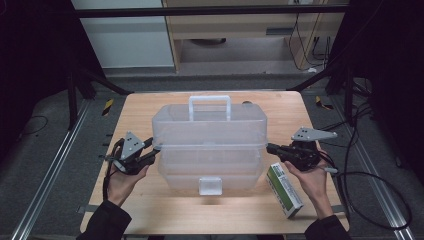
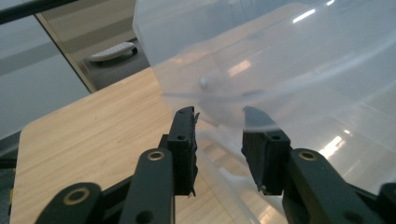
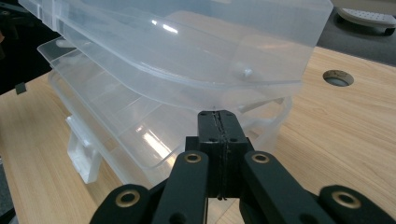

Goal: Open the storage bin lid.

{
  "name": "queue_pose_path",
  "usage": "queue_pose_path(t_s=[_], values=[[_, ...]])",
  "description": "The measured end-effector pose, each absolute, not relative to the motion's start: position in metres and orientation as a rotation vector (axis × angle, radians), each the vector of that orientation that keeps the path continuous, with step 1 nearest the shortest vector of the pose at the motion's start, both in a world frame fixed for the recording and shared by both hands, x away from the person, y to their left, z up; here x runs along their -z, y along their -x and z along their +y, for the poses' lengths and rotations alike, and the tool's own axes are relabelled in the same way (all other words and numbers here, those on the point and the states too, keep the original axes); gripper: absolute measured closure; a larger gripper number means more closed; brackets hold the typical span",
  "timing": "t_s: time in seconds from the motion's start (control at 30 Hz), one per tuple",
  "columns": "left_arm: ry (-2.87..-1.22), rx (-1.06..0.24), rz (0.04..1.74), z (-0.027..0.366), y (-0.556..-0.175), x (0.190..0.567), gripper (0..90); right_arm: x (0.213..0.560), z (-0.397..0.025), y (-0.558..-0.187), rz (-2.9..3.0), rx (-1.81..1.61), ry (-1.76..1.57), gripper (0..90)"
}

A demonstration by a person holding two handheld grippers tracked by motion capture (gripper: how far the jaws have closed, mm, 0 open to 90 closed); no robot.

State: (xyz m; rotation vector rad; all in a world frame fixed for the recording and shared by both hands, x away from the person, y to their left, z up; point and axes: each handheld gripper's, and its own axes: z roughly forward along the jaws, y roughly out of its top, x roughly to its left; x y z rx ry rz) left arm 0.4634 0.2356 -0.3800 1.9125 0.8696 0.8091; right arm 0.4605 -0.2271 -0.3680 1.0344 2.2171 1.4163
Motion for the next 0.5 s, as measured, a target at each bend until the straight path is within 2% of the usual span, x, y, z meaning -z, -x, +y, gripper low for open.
queue_pose_path(t_s=[0.2,0.5], values=[[-1.905,-0.834,0.873,0.2305,-0.4673,0.3769,59.7,0.3679,-0.2269,-0.4604,2.216,-1.416,-1.032,90.0],[-1.900,-0.838,0.885,0.2342,-0.4661,0.3734,67.2,0.3681,-0.2263,-0.4598,2.210,-1.430,-1.033,87.4]])
